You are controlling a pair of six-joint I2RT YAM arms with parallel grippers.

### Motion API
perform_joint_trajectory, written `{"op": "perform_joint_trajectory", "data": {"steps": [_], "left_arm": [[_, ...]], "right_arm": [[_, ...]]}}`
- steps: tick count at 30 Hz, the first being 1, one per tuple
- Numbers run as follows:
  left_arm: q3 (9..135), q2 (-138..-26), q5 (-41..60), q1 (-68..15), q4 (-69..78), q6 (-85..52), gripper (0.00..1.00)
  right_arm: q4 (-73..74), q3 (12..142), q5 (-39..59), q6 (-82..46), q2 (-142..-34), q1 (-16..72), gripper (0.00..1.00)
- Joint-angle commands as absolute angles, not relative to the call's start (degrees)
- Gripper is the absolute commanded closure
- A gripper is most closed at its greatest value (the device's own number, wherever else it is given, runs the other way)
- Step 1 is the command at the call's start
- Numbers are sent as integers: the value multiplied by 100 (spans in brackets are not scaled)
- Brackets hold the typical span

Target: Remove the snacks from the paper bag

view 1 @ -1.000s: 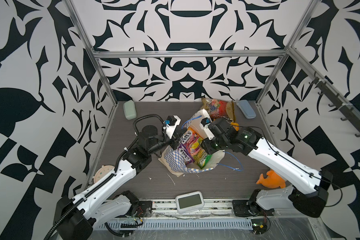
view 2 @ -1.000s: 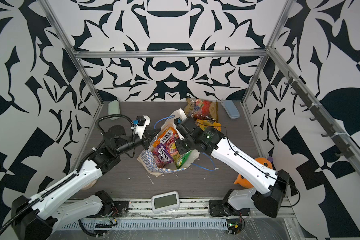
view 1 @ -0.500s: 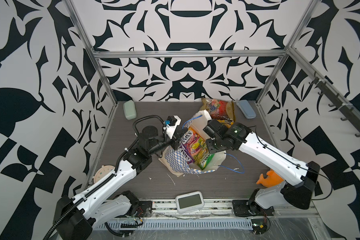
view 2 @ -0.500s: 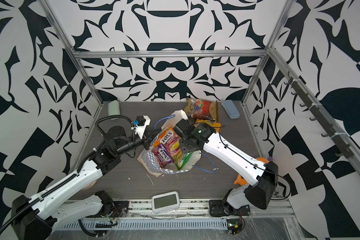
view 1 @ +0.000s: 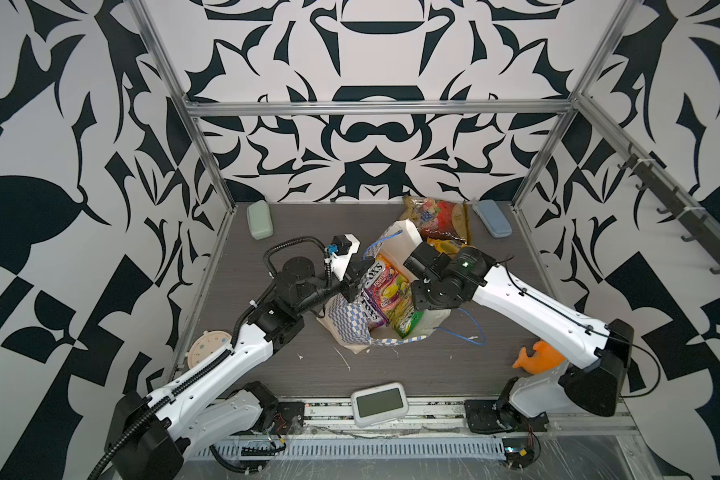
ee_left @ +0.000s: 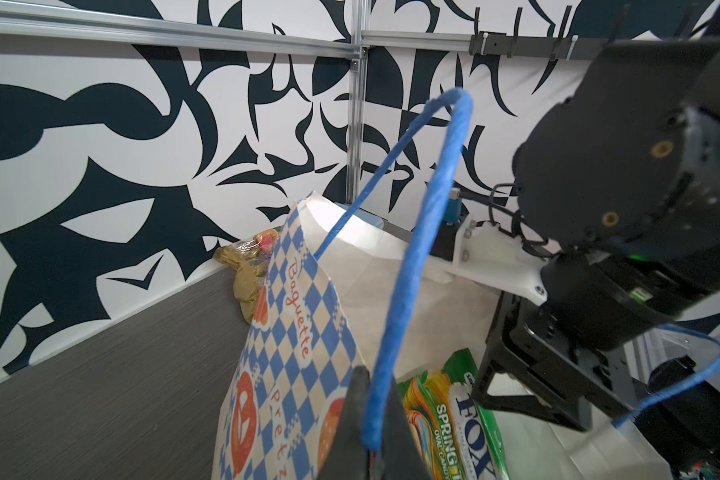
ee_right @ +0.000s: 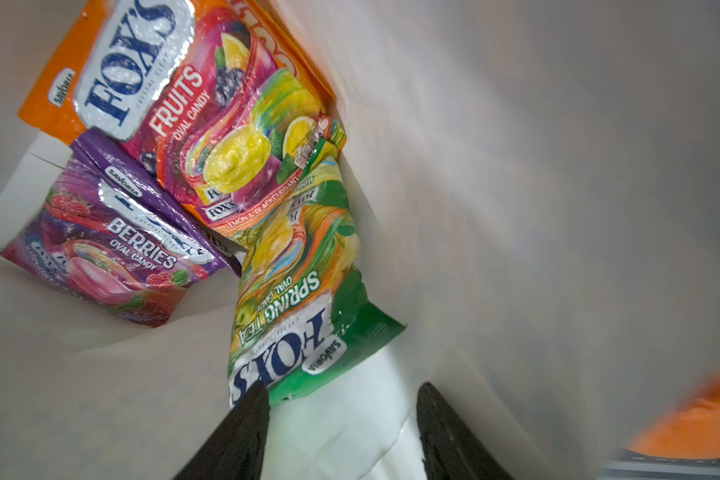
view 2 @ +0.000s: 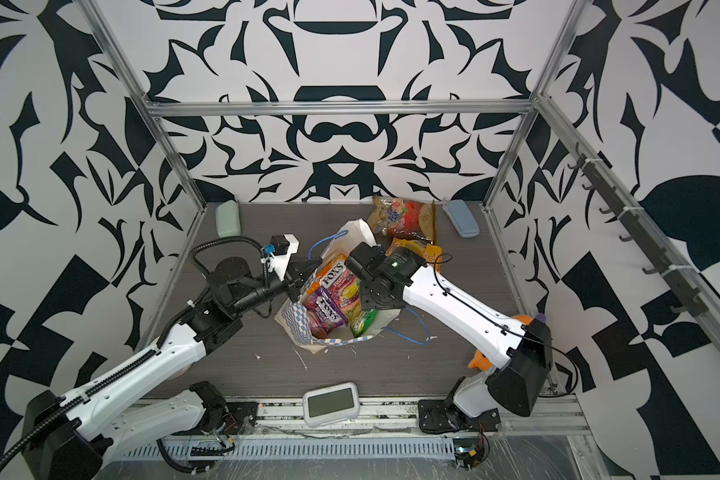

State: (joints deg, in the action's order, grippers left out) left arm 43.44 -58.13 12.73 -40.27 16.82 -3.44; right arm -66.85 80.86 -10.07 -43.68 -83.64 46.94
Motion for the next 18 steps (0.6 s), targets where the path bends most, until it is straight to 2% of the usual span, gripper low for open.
{"op": "perform_joint_trajectory", "data": {"steps": [1, 6, 16, 18], "left_arm": [[4212, -5638, 1293, -4061, 1970, -420, 100], [4163, -5486, 1244, -4060, 1930, -419, 100], [4176, -5436, 1207, -4060, 1908, -358, 100], [4166, -5431, 1156, -4061, 1873, -325, 100]], "right_arm": [[-6262, 7800, -701, -4612, -8308, 4604, 38], [-5725, 7534, -441, -4642, -8463, 4476, 47], [-4299, 7012, -312, -4633, -8625, 4192, 97], [-4151, 7052, -385, -4608, -8620, 4195, 100]]}}
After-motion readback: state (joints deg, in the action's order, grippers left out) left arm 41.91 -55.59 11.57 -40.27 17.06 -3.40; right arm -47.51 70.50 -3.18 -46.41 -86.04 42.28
